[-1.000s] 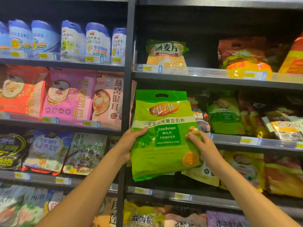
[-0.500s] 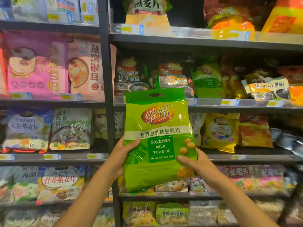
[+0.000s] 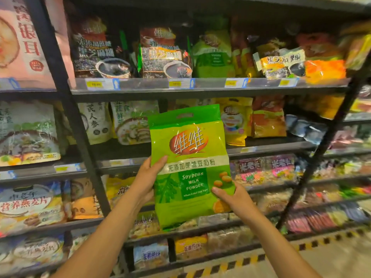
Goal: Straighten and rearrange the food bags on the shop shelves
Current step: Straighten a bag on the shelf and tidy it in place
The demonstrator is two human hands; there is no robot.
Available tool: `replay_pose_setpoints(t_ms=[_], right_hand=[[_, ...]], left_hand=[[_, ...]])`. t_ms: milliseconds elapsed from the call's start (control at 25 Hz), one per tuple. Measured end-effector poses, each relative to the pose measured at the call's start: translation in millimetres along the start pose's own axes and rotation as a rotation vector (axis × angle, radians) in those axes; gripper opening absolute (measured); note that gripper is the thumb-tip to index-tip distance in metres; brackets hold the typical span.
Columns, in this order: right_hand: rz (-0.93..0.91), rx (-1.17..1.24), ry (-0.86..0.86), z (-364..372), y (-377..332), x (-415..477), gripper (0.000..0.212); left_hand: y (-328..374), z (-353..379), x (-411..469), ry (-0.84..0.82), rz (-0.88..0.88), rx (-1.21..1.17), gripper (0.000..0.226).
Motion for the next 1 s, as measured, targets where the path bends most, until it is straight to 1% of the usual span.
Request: replay_pose_setpoints(t_ms=[80, 200, 360, 480, 760, 840, 1000], right_hand=[[0.024, 0.018, 0.022, -31, 8, -4, 0.038], [0.041, 0.013, 0.05, -82, 16, -10, 0.034], [0.031, 0.013, 0.09, -144, 22, -13, 0.03], [0.031, 0.026, 0.112, -186, 22, -12, 0.024], [-0.032, 0.041, 0.105, -247, -3, 17, 0.031], [-0.051, 0.045, 0.075, -254, -22, 31, 0.028], [-0.129, 0.032, 0.058, -254, -76, 68, 0.027]], left_hand=[[-16, 32, 4, -0.024, -0.013, 0.023, 0.028], [-38, 80, 9, -0.04, -0.05, 0.03, 0.026], [-58, 141, 17, -0.091, -0.056, 0.06, 0.035], [-63, 189, 21, -0.131, -0.033, 0.12, 0.026], [-45, 253, 43, -0.134, 0.049, 0.171, 0.03], [-25, 265, 48, -0.128, 0.088, 0.172, 0.033], [31, 284, 61, -0.115, 0.158, 0.177, 0.03]])
Point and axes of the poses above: each hand's wrist, its own x-axis towards the middle knuckle, its own z-axis out of the palm, y = z × x, the point moved 6 cm from there along x, towards the middle knuckle, and after that the axes turned 2 degrees about -x, right-handed, at the moved point
